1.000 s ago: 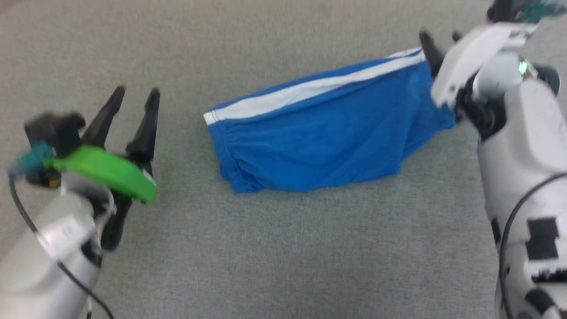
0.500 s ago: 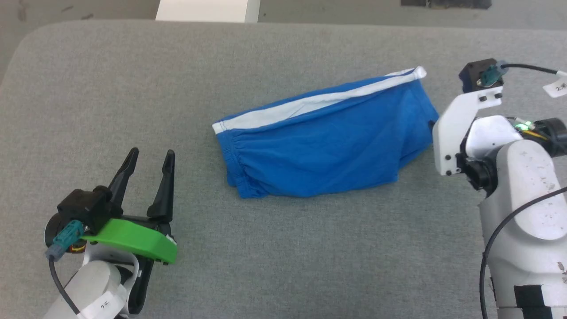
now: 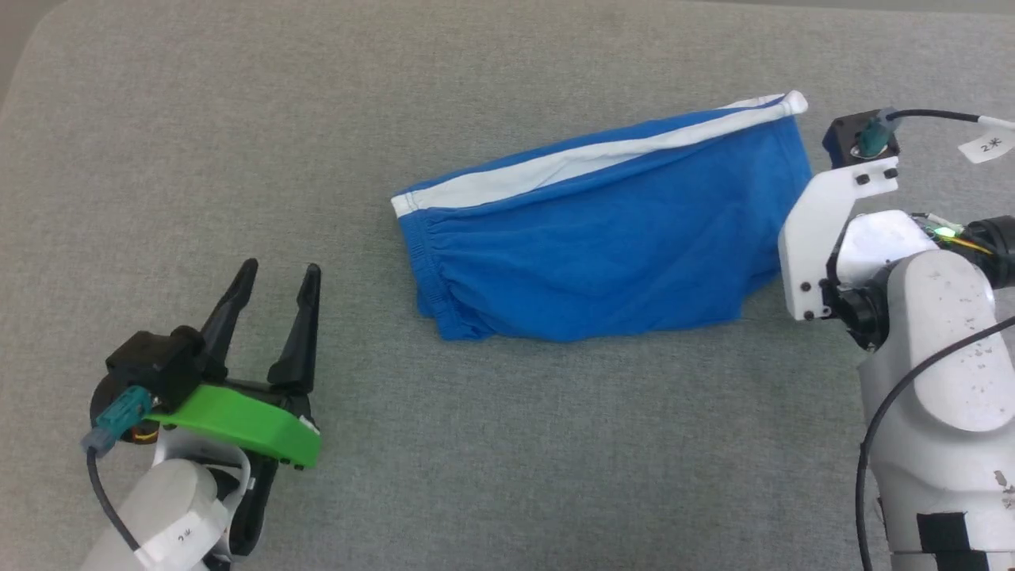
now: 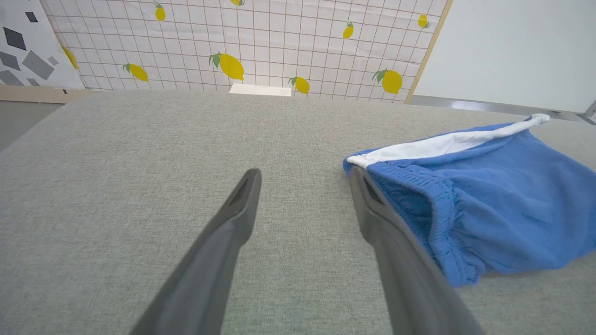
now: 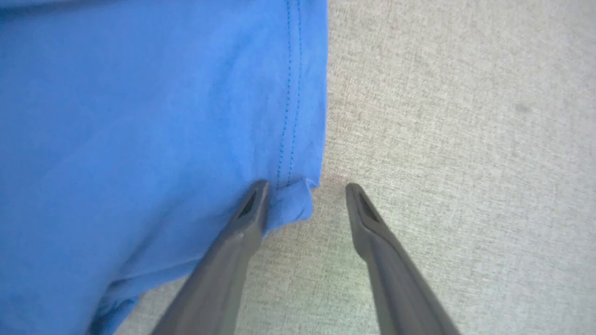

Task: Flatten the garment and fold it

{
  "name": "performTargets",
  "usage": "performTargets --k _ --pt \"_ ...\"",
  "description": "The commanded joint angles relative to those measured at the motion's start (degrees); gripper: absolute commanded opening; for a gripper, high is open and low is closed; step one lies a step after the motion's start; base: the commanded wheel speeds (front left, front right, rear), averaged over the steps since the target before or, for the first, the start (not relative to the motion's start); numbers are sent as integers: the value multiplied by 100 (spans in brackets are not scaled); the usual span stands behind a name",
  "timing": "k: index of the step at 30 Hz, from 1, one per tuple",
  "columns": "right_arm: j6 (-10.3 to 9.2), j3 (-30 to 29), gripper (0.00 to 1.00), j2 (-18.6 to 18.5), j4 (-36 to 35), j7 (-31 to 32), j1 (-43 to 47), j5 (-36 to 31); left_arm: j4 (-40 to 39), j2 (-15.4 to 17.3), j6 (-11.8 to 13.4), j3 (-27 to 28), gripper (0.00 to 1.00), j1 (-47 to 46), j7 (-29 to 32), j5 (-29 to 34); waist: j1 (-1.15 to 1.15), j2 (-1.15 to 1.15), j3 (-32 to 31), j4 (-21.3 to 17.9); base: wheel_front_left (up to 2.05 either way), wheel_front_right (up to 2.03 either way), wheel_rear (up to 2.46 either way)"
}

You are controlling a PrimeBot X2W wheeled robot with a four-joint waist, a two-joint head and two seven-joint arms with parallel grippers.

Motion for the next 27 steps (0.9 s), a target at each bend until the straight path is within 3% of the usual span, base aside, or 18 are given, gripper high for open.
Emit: performTargets --k 1,6,13,18,25,26,27 --pt "-9 33 0 6 38 59 177 52 -66 -45 -32 -14 100 -44 122 -104 0 0 -13 -25 0 0 0" --pt "-9 6 0 6 -108 -16 182 46 -447 -221 -31 -204 100 -211 986 -577 0 0 -59 -60 0 0 0" --pt "-9 116 0 6 -188 -147 162 123 -492 -313 512 -657 100 -565 2622 -761 0 0 -63 -176 0 0 0" --pt "-9 271 0 6 -259 -163 147 211 -284 -371 765 -803 100 -837 3165 -736 0 0 22 -278 0 0 0" --pt "-9 391 0 6 -357 -131 166 267 204 -314 850 -1017 100 -1030 3580 -619 0 0 102 -377 0 0 0" --pt "-9 401 0 6 -368 -127 171 277 260 -327 848 -1015 19 -1035 3582 -637 0 0 108 -391 0 0 0" --pt "-9 409 0 6 -376 -125 175 285 300 -328 835 -1019 0 -1032 3588 -652 0 0 113 -403 0 0 0"
